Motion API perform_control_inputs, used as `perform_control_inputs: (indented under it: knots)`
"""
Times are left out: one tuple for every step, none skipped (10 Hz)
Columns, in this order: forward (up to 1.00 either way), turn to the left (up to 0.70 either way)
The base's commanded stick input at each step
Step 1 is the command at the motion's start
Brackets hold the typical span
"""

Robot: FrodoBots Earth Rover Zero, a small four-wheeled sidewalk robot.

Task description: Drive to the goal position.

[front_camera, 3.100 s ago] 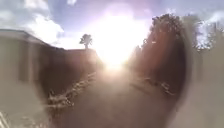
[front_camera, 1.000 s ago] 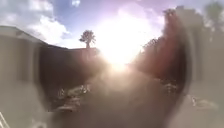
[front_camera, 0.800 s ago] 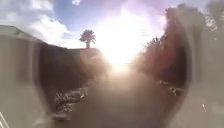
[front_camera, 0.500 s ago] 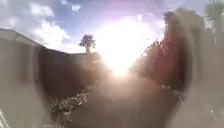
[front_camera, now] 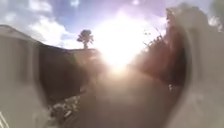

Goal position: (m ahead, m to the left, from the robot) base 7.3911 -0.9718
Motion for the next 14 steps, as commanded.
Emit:
perform_control_inputs:
  knots:
    - [1.0,0.0]
    - [1.0,0.0]
    - [1.0,0.0]
    - [1.0,0.0]
    - [1.0,0.0]
    - [1.0,0.0]
    - [1.0,0.0]
    - [1.0,0.0]
    - [1.0,0.0]
    - [1.0,0.0]
    - [1.0,0.0]
    - [1.0,0.0]
    - [1.0,0.0]
    - [1.0,0.0]
